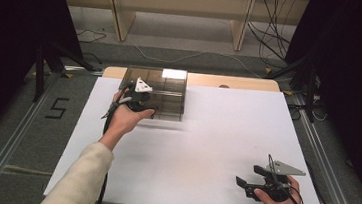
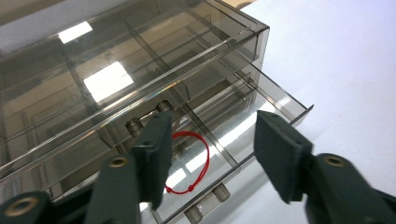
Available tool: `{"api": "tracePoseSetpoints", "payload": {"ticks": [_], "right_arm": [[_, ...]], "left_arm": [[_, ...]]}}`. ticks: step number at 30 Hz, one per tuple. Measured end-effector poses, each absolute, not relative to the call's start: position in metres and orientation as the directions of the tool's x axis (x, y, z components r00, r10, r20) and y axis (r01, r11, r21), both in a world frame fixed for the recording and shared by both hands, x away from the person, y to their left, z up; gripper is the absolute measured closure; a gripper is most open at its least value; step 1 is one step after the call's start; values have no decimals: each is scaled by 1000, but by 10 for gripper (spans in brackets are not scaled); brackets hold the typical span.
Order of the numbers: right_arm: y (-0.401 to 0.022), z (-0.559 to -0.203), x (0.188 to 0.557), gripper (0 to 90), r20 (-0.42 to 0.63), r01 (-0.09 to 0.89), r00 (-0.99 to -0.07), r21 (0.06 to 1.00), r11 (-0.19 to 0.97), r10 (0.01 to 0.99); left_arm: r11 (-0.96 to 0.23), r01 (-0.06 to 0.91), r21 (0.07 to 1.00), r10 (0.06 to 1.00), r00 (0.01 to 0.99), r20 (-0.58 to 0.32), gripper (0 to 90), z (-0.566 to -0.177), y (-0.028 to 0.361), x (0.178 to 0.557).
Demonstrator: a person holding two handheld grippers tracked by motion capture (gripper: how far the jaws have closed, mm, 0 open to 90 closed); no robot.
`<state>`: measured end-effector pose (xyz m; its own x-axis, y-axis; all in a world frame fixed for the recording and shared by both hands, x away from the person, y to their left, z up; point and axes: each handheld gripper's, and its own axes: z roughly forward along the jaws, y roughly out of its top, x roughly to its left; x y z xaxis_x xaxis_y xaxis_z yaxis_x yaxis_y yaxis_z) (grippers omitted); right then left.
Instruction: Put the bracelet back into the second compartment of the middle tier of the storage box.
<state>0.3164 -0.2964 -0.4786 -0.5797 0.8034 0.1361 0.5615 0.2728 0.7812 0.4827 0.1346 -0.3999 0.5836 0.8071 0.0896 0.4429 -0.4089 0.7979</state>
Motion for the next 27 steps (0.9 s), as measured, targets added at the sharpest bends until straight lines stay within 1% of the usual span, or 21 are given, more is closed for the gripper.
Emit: {"api": "tracePoseSetpoints", "payload": {"ticks": [1, 3, 12, 20, 27], "right_arm": [[-296, -479, 316, 173, 136, 561, -580, 781, 273, 803], [-296, -479, 317, 173, 134, 560, -581, 782, 274, 803], [-296, -479, 317, 173, 135, 560, -580, 782, 273, 803], [-296, -479, 317, 173, 135, 559, -581, 783, 273, 803], [-296, -479, 317, 172, 137, 562, -579, 781, 272, 804]], "left_arm": [[-407, 444, 798, 808, 583, 88, 405, -400, 135, 482], [-408, 446, 797, 810, 580, 89, 369, -398, 136, 479], [-384, 428, 818, 805, 589, 70, 261, -393, 136, 459], [-390, 391, 833, 775, 628, 68, 221, -399, 132, 433], [-409, 371, 834, 736, 675, 61, 188, -412, 139, 407]]}}
